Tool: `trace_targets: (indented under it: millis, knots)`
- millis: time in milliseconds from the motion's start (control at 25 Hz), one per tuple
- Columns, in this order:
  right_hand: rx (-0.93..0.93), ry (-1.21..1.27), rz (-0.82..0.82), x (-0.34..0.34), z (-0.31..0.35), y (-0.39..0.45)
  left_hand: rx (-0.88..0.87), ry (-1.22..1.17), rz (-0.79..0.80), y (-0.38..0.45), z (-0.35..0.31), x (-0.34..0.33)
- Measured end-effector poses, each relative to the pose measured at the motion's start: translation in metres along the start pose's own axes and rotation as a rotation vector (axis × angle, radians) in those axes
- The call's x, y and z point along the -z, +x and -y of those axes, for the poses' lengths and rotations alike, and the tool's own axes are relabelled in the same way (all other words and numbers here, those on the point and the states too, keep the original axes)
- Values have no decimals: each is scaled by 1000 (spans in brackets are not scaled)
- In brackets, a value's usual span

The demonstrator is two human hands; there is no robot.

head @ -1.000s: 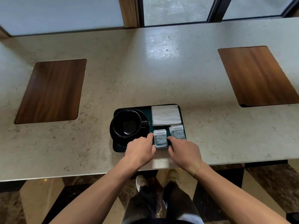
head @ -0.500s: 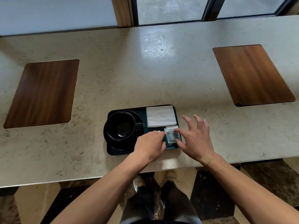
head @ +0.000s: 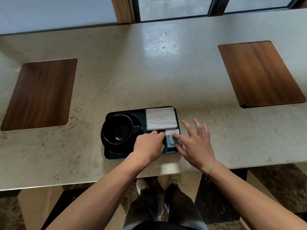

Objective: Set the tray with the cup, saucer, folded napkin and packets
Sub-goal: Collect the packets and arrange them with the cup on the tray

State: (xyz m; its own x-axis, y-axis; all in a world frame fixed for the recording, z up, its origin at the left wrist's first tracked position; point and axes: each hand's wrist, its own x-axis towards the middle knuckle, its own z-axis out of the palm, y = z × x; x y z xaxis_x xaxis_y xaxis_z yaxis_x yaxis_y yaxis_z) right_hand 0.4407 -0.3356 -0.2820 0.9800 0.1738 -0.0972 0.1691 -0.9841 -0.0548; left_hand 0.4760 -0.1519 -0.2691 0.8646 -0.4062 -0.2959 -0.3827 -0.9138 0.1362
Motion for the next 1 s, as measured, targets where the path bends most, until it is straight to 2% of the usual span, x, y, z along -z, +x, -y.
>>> trace_targets:
  millis: [200,360,440,680,1000]
  knots:
    - [12,35,-7,0,0,-1,1,-2,-68,-5,2,3]
    - [-17,38,-60,0,-6,-1,-133,112,-181,-10,-2,2]
    - [-20,18,-58,0,-7,1,-135,155,-207,-8,-4,3]
    - [-13,1,-41,-2,-10,4,-31,158,-173,0,-7,-2]
    - [-9,-2,-31,-4,-7,6,-19,111,-149,4,-6,-5]
